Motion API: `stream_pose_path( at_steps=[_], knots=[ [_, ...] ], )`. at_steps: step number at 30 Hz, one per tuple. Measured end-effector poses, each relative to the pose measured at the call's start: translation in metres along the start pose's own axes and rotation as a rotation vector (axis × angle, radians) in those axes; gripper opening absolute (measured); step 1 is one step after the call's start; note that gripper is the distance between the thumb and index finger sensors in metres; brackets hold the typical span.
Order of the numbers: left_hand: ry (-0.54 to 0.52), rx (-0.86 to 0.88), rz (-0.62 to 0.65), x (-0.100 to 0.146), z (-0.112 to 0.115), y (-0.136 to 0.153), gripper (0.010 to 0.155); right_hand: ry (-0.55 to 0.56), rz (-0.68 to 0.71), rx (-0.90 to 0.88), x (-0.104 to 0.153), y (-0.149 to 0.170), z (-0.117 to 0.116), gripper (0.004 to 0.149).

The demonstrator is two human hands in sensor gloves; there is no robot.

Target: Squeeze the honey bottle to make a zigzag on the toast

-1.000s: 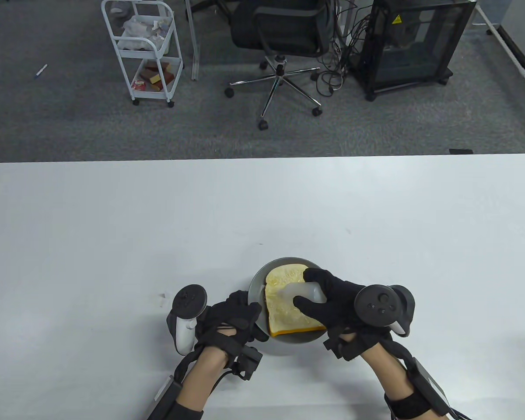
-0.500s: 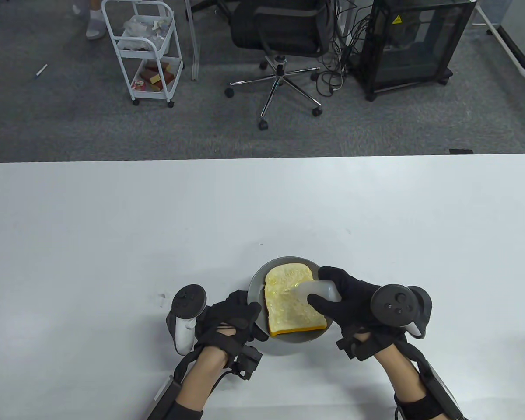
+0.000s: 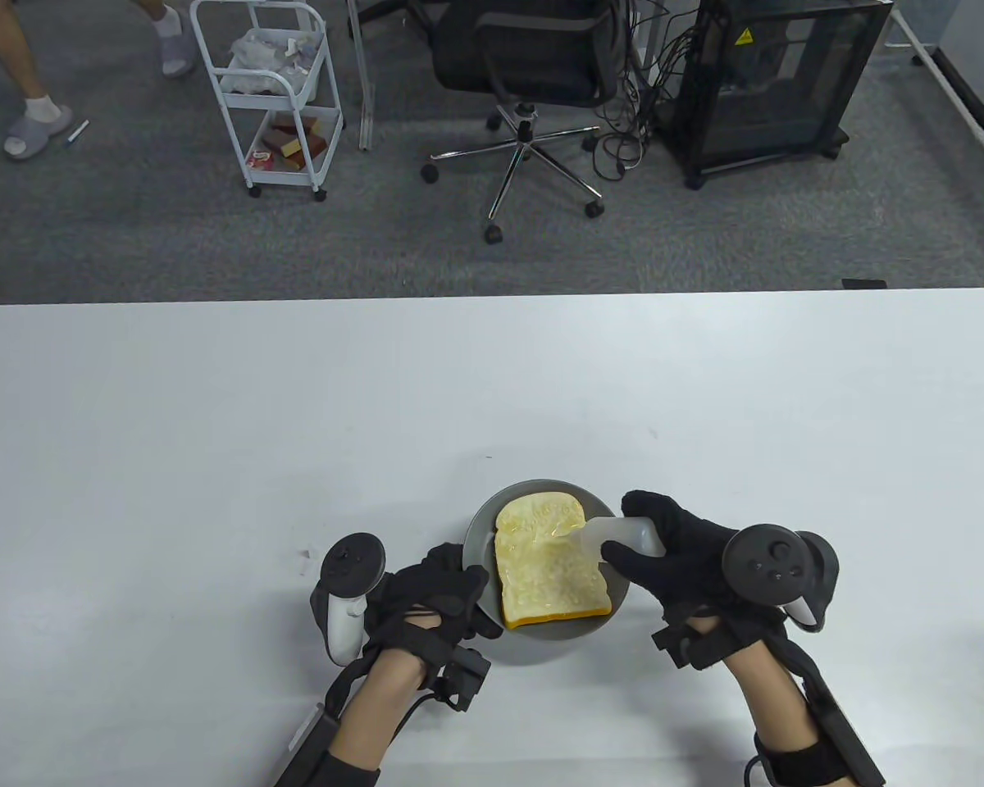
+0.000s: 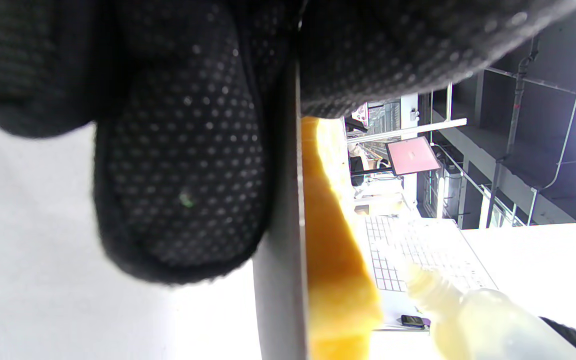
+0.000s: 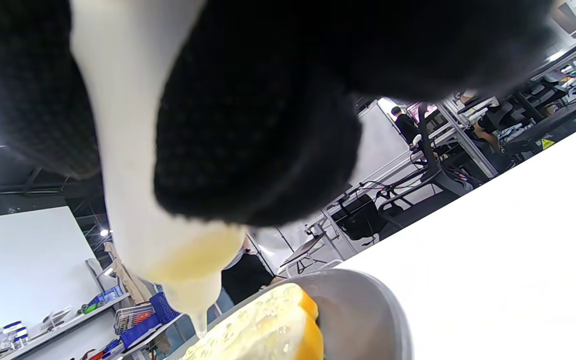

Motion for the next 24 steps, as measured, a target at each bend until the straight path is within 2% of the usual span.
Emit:
stream_pose_path(
  at_steps=[13, 24],
  knots=[
    [-0.001, 0.007, 0.003, 0.000, -0.001, -0.001, 0.052, 0.006, -0.023, 0.023, -0.001, 0.005, 0.014, 0.064],
    [-0.003, 0.012, 0.003, 0.000, -0.002, 0.000, 0.052, -0.052, -0.048, 0.019, 0.000, 0.005, 0.017, 0.064]
  ],
)
Point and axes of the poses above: the tracker on the back of each hand, its own y axis roughly to the little-finger side, its own x axis roughly from the fingertips to the wrist, z = x × y, the point moved 5 cm from there along -x, roughly from the wrist to the fingertips, and after that the axes turned 12 degrees about -x, right-handed, at the moved point
